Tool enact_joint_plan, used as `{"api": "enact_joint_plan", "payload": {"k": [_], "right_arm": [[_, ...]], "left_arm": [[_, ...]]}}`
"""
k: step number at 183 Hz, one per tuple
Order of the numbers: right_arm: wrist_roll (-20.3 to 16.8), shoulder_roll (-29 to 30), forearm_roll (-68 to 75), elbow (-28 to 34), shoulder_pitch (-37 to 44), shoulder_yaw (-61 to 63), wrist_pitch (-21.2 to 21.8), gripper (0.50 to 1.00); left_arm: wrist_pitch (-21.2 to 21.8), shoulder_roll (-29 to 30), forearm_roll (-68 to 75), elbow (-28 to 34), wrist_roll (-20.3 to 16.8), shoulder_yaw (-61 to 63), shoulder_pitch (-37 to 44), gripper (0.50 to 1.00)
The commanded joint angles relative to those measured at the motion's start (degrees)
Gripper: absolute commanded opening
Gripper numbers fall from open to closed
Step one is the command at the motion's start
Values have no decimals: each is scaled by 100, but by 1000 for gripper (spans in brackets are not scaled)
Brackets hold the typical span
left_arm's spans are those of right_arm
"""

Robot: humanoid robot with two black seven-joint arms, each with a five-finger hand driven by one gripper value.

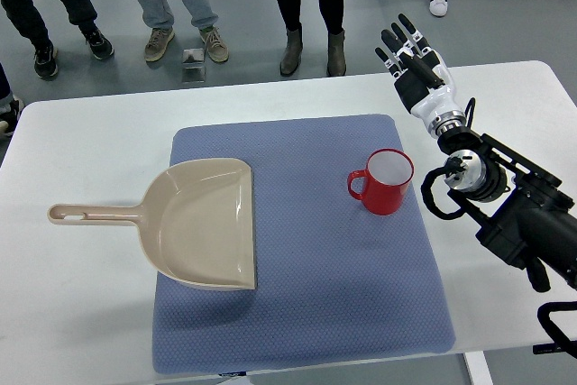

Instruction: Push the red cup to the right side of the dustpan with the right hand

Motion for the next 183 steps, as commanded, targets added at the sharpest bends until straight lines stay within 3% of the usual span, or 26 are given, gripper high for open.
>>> {"api": "enact_joint_plan", "payload": {"k": [1,183], "right_arm": [[0,-1,-2,-1,11,-8,8,928],[0,-72,-28,-10,107,-8,-36,928]], "left_arm": [[1,0,3,-5,0,-8,9,1000],[1,0,3,-40,0,10,79,1000]]}}
